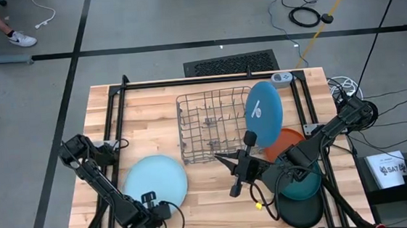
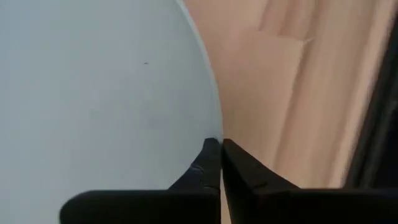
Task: Sort dishes
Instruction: Put the light blue plate into the dish rack
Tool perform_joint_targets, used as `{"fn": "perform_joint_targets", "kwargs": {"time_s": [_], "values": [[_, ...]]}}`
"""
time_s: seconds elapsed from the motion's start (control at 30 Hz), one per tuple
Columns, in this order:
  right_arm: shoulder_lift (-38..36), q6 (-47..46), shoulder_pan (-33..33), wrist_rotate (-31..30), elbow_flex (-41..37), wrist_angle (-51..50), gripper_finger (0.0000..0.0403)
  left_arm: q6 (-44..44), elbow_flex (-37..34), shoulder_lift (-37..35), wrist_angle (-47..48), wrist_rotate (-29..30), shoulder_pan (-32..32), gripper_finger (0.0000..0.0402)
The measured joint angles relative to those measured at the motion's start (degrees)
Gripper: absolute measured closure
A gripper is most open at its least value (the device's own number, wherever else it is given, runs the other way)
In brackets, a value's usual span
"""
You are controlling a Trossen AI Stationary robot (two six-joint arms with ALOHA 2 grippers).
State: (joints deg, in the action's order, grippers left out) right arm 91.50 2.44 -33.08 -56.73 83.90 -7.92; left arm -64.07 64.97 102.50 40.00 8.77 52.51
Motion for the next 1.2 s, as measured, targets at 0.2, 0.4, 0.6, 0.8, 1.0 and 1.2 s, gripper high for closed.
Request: {"fn": "perform_joint_targets", "kwargs": {"time_s": [0.2, 0.4, 0.6, 0.8, 1.0, 1.2], "values": [[0.0, 0.2, 0.0, 0.14, 0.0, -0.04, 0.039, 1.43, 6.28, -0.35, 8.94, 0.48, 0.0, 0.04], [-0.07, 1.42, -0.01, 13.41, 0.0, -0.67, 0.039, 1.64, 12.85, -0.35, 18.6, 2.02, 0.29, 0.0401], [-0.07, 1.64, -0.01, 13.31, 0.0, -0.57, 0.0379, 0.48, 22.58, -0.38, 31.81, 7.54, 1.38, 0.0401], [0.5, 2.42, 0.0, 24.51, 0.04, -2.45, 0.0356, 0.08, 32.94, -0.4, 43.36, 12.97, 2.53, 0.0401], [6.83, 7.8, 0.94, 27.73, 0.04, 0.58, 0.0286, 1.61, 37.39, -0.46, 45.54, 15.82, 2.8, 0.0402], [14.12, 9.76, 5.46, 31.26, 1.39, 3.13, 0.0203, 1.6, 37.47, -0.46, 45.56, 16.15, 2.8, 0.0401]]}}
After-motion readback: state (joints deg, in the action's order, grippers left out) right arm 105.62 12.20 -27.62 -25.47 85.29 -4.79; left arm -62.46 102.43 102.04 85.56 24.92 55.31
